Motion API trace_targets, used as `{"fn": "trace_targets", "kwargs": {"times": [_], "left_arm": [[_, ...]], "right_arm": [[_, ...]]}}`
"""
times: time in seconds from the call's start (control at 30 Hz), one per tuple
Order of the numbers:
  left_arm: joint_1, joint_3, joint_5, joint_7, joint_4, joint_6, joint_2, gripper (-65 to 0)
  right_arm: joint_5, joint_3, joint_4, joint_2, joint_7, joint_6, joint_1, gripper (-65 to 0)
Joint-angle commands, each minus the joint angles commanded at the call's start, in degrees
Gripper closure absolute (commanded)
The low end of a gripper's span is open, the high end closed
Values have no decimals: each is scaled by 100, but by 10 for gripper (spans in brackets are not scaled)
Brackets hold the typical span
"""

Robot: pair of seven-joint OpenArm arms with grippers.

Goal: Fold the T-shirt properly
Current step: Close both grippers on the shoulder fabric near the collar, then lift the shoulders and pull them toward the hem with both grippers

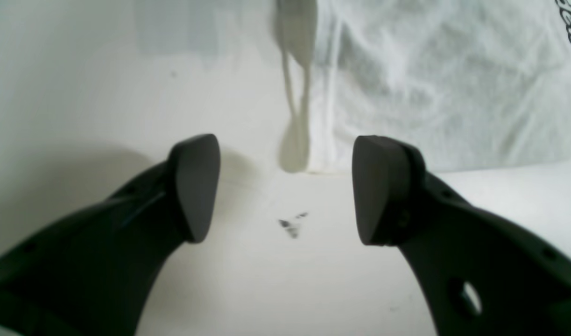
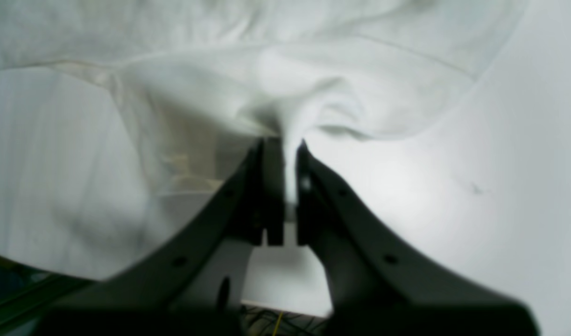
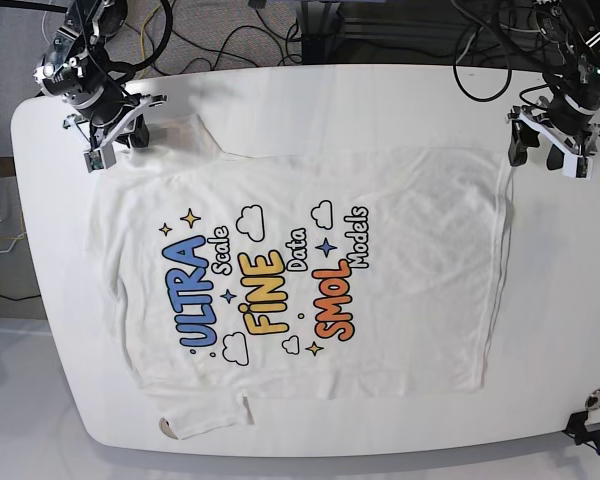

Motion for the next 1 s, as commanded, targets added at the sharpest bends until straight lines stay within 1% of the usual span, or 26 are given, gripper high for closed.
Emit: {"fn": "trace_targets", "kwargs": {"times": [0.1,0.27,0.37,0.43,0.53,0.63,0.83,0.93,1.0], "left_arm": [[0,123,0,-18,-185,0,18,-422],[-158,141,0,-18,-527,0,18,-420],[-158,167,0,-18,-554,0,26,-420],[-158,378,0,-18,-563,0,26,-420],[-158,492,0,-18,-563,0,35,-420],[-158,492,9,-18,-563,0,158,-420],[-167,527,9,-18,-563,0,149,-420],[-167,800,9,-18,-563,0,123,-420],[-167,818,9,-18,-563,0,141,-420]], "right_arm": [[0,0,0,0,0,0,0,0],[0,0,0,0,0,0,0,0],[0,0,0,0,0,0,9,0],[0,0,0,0,0,0,9,0],[0,0,0,0,0,0,9,0],[0,0,0,-9,0,0,9,0],[0,0,0,0,0,0,9,0],[0,0,0,0,0,0,9,0],[0,0,0,-9,0,0,9,0]]}}
